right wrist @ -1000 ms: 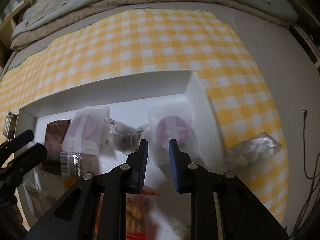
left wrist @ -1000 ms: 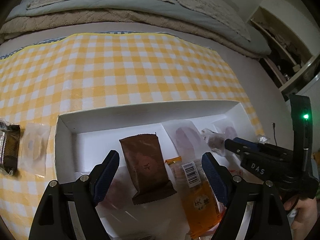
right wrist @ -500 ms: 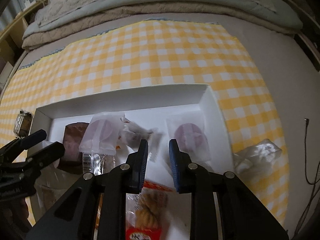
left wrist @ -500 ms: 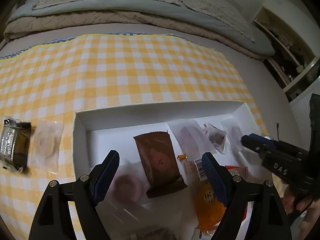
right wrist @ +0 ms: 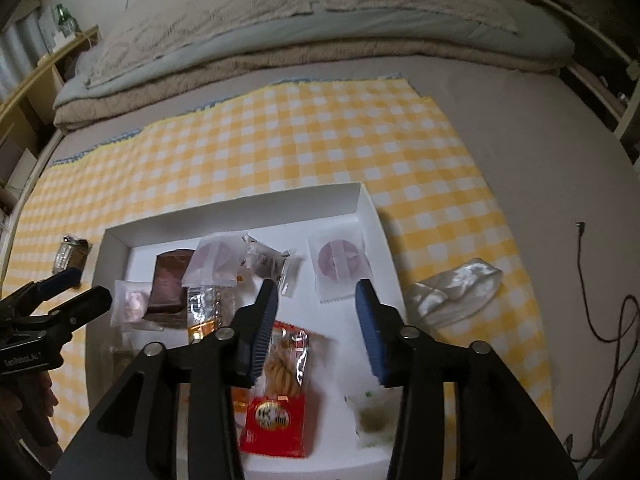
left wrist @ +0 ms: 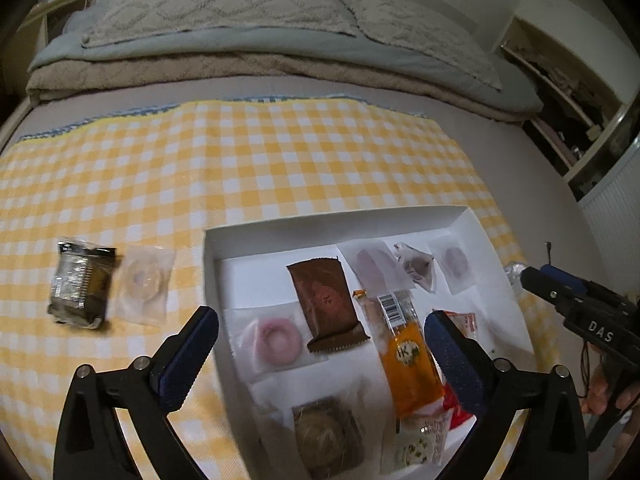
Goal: Organize snacks
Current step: 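Move both open tools toward the silver cake and clear cookie packet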
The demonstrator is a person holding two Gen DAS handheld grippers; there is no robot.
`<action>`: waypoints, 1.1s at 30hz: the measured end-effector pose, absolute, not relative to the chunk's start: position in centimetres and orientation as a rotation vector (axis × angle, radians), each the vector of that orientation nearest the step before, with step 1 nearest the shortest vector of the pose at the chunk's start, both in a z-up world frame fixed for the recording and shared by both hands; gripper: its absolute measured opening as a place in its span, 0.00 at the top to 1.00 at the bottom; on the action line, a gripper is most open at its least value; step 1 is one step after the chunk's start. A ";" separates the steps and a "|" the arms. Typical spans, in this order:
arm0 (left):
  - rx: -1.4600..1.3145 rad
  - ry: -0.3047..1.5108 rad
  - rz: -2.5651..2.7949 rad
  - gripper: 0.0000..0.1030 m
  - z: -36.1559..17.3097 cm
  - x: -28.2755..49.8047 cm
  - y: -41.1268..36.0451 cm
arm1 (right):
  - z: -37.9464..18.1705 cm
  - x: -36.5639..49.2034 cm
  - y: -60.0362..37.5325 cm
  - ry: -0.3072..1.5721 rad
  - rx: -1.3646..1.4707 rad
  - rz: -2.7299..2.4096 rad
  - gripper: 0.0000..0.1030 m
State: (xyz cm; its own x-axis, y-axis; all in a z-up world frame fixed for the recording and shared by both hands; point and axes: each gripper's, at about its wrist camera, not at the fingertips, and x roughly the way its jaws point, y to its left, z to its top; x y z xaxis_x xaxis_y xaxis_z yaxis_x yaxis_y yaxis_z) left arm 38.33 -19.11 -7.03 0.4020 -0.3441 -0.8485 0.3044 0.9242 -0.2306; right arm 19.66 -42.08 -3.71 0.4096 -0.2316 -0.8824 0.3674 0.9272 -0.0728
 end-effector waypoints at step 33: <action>-0.030 0.907 -0.210 0.00 6.3 29.5 -3.3 | 4.5 18.8 -29.7 0.870 0.072 -0.283 0.00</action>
